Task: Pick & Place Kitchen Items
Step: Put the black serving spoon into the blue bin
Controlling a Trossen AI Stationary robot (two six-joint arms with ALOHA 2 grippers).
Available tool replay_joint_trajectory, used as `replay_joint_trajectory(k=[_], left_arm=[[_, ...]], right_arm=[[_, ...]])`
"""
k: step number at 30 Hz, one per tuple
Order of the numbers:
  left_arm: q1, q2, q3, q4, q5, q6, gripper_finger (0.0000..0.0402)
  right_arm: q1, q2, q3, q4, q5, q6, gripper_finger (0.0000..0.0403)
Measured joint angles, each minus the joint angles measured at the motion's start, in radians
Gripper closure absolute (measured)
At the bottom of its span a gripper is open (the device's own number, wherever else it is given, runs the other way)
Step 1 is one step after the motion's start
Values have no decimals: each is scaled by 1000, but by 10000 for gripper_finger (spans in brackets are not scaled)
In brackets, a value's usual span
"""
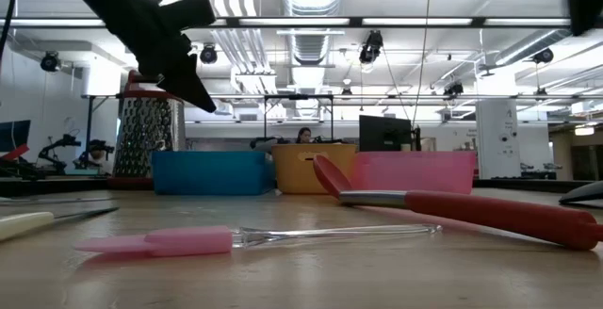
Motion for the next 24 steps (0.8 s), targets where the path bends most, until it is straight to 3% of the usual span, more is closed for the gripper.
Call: replay_joint_trajectory(k=[11,15,24], left_arm=[[1,0,-61,14,-1,18,264],[1,0,-78,21,-1,15,264],[1,0,-100,46,0,10,264]], right_arm=[[182,-19,-247,-14,-41,520,206],[198,-57,-354,29,-77,588,191],[198,-254,-646,422,-89,621,188]])
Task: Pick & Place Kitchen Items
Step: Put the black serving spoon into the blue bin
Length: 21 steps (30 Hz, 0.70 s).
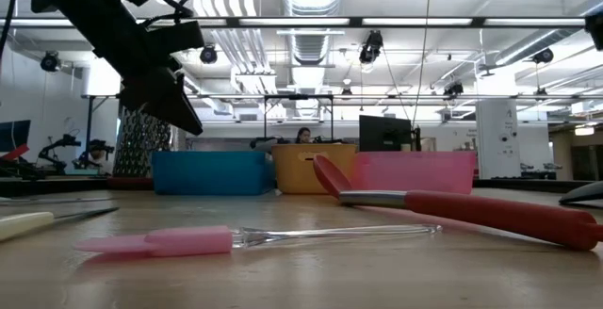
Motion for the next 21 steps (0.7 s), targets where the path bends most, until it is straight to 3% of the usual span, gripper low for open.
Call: replay_joint_trajectory(k=[13,17,21], left_arm=[[-1,0,0,-1,0,0,264],[-1,0,0,-2,0,0,264],[-1,0,0,-2,0,-1,264]], right_arm=[[-1,-47,-272,254,9,48,186],[0,-47,-312,315,33,60,221],[-1,-48,-303,314,66,35,292]])
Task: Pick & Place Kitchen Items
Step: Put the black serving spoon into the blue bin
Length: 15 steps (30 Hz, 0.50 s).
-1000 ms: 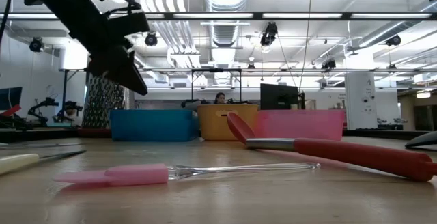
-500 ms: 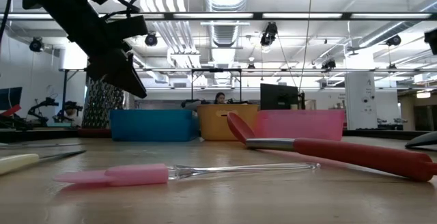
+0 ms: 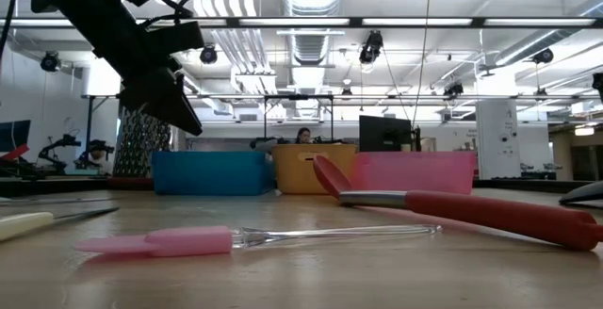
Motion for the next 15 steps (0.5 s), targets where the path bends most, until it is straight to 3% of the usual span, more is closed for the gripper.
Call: replay_joint_trajectory(k=[3,8,15], left_arm=[[0,0,0,0,0,0,264],[0,0,0,0,0,0,264],[0,0,0,13,0,0,264]], right_arm=[[-2,-6,15,-4,8,-46,351],[-2,-4,46,-5,48,-71,351],[-2,-13,149,4,312,-241,351]])
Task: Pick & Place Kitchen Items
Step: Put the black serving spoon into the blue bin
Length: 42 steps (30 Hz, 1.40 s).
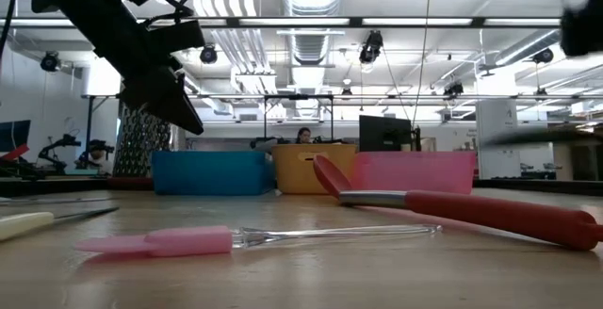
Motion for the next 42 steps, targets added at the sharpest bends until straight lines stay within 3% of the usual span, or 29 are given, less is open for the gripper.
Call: replay_joint_trajectory(k=[14,22,28,33,38,42], left_arm=[[0,0,0,167,0,49,264],[1,0,0,427,41,264,264],[1,0,1,581,196,422,264],[1,0,1,663,227,470,264],[1,0,1,683,227,471,264],[2,0,1,692,247,473,264]], right_arm=[[0,-116,125,3,643,-494,351],[-2,-142,61,145,869,-696,351],[-17,-152,48,180,928,-711,351],[-36,-156,63,319,941,-850,351],[-48,-151,75,653,885,-1226,351],[-92,-150,74,960,753,-1575,351]])
